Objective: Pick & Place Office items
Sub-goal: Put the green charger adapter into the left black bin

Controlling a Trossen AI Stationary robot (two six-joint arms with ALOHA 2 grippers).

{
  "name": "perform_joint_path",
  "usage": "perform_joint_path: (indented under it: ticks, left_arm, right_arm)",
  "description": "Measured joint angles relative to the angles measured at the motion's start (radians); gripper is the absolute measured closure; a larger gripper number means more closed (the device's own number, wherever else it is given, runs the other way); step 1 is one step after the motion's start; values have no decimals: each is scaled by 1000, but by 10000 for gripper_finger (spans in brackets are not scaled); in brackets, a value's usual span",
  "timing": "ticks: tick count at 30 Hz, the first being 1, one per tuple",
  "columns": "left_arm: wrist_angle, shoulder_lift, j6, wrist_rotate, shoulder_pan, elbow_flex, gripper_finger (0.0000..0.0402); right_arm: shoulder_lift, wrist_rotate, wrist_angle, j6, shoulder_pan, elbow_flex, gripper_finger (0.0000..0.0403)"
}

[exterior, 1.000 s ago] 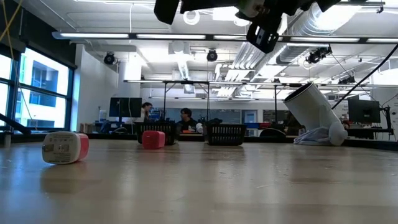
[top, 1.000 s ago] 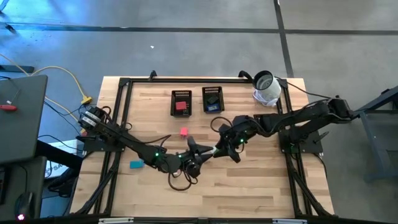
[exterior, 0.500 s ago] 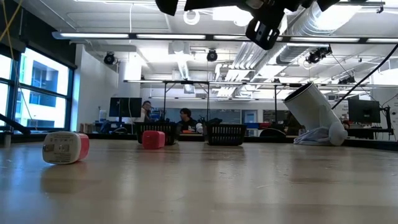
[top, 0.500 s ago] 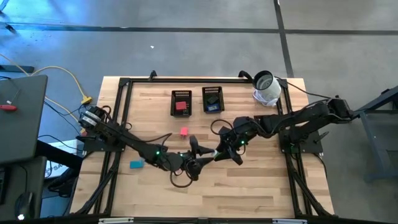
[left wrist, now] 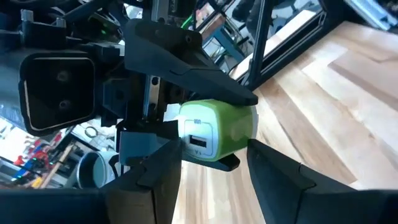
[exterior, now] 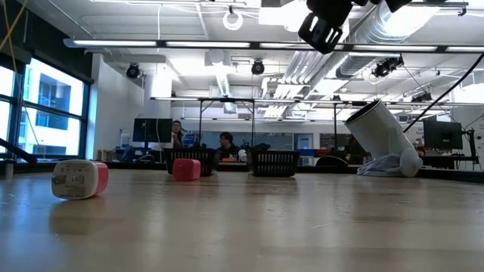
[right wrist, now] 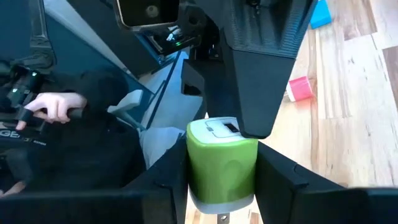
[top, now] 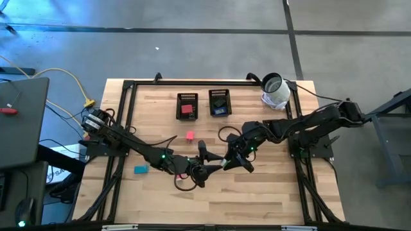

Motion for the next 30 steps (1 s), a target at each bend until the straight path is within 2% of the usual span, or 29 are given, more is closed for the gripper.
perform_joint_path:
  ticks: [6, 11, 17, 25, 30]
  left_arm:
    - [0, 1, -16, -6, -13, 0, 230]
    - [-10, 1, -20, -18, -16, 0, 231]
    - [-44, 1, -175, -34, -13, -1, 231]
    - [-71, 1, -267, 138, 3, -2, 231]
    - [-66, 1, -246, 147, 2, -2, 231]
  right_arm:
    - [0, 8, -29, -7, -6, 3, 278]
    - [0, 41, -124, 2, -16, 3, 278]
    - [0, -116, -154, 57, -41, 3, 278]
    - [-1, -207, -170, 78, -53, 40, 278]
    - [-1, -221, -180, 82, -54, 47, 278]
